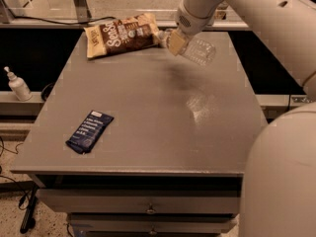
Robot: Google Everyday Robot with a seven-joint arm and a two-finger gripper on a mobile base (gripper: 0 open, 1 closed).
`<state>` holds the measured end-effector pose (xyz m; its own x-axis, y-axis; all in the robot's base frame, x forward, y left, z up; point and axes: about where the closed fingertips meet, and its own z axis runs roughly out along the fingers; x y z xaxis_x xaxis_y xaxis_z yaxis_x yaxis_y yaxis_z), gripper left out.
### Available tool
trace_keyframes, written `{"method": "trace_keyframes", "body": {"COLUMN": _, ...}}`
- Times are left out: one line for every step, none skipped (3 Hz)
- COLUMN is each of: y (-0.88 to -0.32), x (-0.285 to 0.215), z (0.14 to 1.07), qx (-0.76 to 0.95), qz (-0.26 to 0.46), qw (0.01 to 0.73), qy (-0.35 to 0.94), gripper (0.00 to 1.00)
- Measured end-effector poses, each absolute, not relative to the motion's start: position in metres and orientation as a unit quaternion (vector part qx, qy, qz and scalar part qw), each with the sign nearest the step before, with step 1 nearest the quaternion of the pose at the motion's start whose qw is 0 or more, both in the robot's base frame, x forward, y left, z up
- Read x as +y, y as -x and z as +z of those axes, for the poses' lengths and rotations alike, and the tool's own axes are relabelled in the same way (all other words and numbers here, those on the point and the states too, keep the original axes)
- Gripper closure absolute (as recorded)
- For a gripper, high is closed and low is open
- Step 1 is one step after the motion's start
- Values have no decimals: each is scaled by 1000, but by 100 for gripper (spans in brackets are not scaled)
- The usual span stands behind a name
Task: Move water bottle near brown chip bag
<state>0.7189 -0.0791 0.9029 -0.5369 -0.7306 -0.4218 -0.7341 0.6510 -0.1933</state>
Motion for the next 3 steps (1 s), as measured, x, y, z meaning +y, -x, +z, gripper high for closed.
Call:
{"method": "trace_keyframes", "body": {"y": -731, "x": -37, "z": 906, "qx": 857, "qz": 14, "qw": 247, "qy": 452, "gripper": 100}}
{"method": "trace_keyframes", "body": {"y": -736, "x": 0, "z": 899, "qx": 841, "qz": 24, "qw": 245, "qy": 482, "gripper": 100}}
{"method": "trace_keyframes", "body": {"y": -738, "x": 32, "z": 887, "qx": 828, "qz": 34, "qw": 236, "qy": 507, "gripper": 100}}
